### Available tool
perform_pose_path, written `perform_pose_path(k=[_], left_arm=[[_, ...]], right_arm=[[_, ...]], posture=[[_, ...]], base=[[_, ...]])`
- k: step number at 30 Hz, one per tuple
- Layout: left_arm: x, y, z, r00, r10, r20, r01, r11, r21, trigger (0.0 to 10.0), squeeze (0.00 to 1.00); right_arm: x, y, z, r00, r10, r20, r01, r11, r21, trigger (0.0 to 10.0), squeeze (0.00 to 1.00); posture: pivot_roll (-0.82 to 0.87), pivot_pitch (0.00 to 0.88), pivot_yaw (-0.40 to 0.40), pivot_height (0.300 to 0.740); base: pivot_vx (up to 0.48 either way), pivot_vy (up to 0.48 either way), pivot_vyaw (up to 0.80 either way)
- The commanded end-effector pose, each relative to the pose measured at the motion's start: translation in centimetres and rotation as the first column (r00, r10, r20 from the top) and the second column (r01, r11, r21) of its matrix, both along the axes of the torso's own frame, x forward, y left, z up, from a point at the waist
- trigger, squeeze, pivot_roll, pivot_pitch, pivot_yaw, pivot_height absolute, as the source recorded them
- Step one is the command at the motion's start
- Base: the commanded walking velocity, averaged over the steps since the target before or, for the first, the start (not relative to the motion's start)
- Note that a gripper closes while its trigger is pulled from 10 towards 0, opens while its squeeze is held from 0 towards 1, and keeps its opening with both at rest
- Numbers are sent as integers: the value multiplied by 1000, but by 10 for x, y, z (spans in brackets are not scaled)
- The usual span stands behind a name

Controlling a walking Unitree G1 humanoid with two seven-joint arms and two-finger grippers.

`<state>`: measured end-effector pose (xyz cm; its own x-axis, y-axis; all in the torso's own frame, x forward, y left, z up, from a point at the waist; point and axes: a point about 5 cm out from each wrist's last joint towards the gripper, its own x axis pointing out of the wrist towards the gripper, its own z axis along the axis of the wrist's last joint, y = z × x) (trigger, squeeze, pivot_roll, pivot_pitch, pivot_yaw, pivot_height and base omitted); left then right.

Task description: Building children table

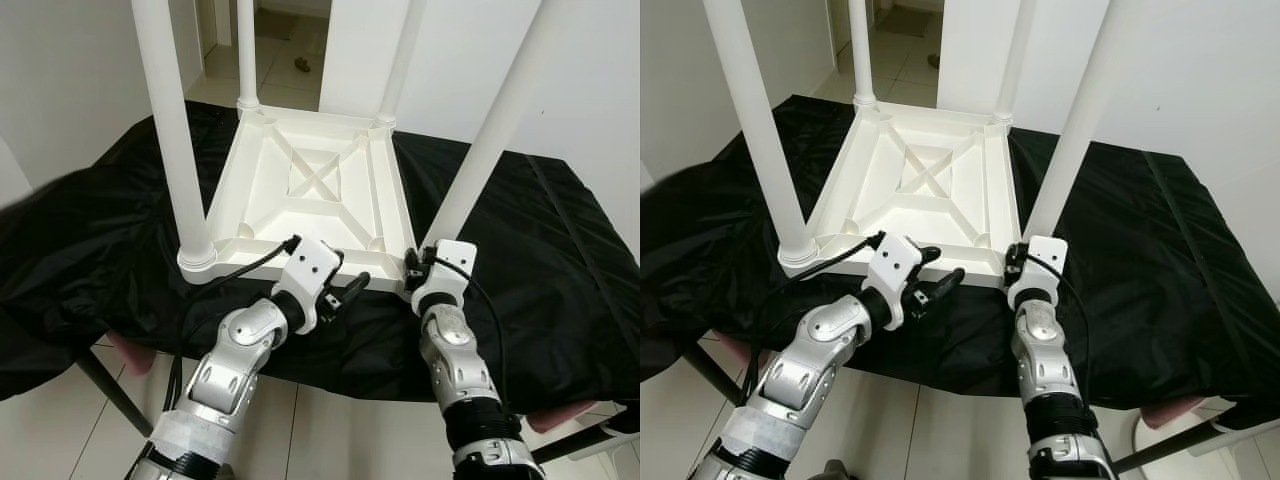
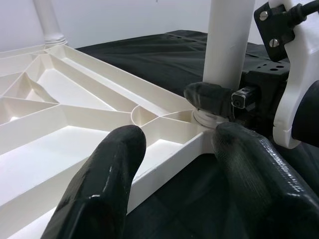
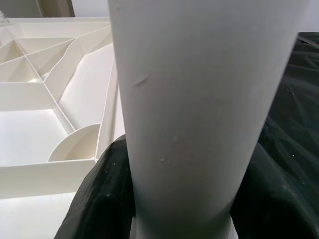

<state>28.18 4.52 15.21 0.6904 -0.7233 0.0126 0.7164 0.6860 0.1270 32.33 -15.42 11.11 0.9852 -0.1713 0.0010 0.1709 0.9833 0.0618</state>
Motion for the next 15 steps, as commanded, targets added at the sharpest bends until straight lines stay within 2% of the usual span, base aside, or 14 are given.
perform_pose_path(k=[1,2,4,5,9,14,15], left_arm=[[2,-2,-1,1000,20,7,-20,1000,4,10000,0],[2,-1,-1,1000,23,7,-23,1000,6,10000,0],[2,-1,-1,1000,25,7,-25,1000,6,10000,0],[2,-1,-1,1000,26,6,-26,1000,3,10000,0],[2,-1,0,1000,29,6,-29,1000,2,10000,0],[0,-5,2,1000,9,6,-9,1000,-16,10000,0],[-1,-5,0,1000,2,2,-2,1000,-14,10000,0]], right_arm=[[-1,-6,-4,1000,-15,-19,16,1000,26,10000,0],[-1,-1,5,998,55,38,-56,998,38,10000,459],[-1,-1,8,995,76,59,-79,996,43,10000,459],[-1,-1,10,993,92,76,-96,994,46,10000,1000],[-2,-3,14,988,122,98,-127,991,47,10000,1000],[0,-20,19,970,227,87,-228,973,13,10000,1000],[0,-26,22,947,312,74,-312,950,-20,10000,0]], posture=[[58,0,-71,740],[57,0,-73,740],[57,0,-73,740],[55,0,-74,740],[55,0,-74,740],[50,0,-76,740],[46,0,-74,740]], base=[[0,0,0],[0,0,0],[0,0,0],[0,0,0],[0,0,0],[0,0,0],[0,0,0]])
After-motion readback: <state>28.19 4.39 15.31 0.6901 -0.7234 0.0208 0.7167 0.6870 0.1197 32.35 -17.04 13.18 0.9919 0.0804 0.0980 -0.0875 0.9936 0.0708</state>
